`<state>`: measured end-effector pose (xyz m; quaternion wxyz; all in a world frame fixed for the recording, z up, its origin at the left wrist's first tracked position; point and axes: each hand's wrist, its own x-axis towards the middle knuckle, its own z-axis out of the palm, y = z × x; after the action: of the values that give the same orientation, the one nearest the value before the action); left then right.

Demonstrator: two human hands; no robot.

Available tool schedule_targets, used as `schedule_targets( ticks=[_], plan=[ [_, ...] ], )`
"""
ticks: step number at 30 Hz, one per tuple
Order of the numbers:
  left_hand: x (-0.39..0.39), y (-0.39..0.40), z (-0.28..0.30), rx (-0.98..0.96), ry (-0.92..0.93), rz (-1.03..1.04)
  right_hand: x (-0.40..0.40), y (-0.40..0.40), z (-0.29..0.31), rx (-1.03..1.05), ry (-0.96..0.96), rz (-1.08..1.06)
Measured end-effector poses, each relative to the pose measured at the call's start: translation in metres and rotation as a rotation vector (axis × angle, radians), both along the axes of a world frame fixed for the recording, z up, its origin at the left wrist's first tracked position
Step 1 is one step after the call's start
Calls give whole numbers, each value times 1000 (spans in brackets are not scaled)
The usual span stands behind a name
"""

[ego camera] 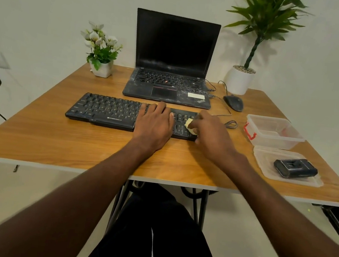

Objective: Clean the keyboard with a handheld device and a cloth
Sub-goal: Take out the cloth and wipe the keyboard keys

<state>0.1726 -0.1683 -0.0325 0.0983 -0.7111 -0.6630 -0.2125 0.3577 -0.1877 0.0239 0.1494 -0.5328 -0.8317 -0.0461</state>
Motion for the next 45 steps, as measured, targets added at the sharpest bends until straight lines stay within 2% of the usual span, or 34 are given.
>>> schedule_targets(
  ticks=[2, 6, 11, 16, 20, 23, 24, 26, 28, 31, 33, 34, 35, 37, 41, 45],
  plan=[
    [0, 0, -1, 2, 2, 1, 9, -6, 1, 29, -77, 80],
    [0, 2, -1, 1, 6, -8, 17, 13, 26, 13, -55, -6],
    [-1, 1, -1, 13, 1, -5, 1, -1, 9, 14, -43, 104],
    [-1, 0, -1, 9, -6, -10, -2, 8, 34, -66, -88, -18],
    [0, 0, -1, 19, -7, -9, -11, -15, 12, 15, -64, 41],
    [0, -1, -1, 28, 6, 3, 2, -22, 4, -46, -116, 47],
    [0, -1, -1, 31, 10, 4, 6, -22, 3, -76, -73, 37],
    [-1, -2, -2, 38, -2, -6, 12, -22, 2, -93, 190, -30],
    [-1, -5, 0, 82, -30, -17, 10, -25, 3, -108, 642, -121],
    [-5, -13, 5, 149, -123, -68, -5, -27, 7, -449, 1334, -189],
    [-19, -25, 11, 191, -168, -84, -18, -27, 10, -673, 1617, -156],
    [-33, -30, 15, 196, -181, -76, -24, -25, 12, -734, 1674, -109],
    [-50, -36, 17, 193, -191, -53, -31, -21, 12, -766, 1672, -65],
    [-94, -48, 19, 190, -190, 27, -48, -15, 9, -729, 1519, -38],
    [-185, -64, 21, 165, -250, 229, -93, -6, -2, -448, 1181, -56],
    [-239, -61, 19, -79, -373, 132, -140, 7, -10, -248, 949, 82]
  ],
)
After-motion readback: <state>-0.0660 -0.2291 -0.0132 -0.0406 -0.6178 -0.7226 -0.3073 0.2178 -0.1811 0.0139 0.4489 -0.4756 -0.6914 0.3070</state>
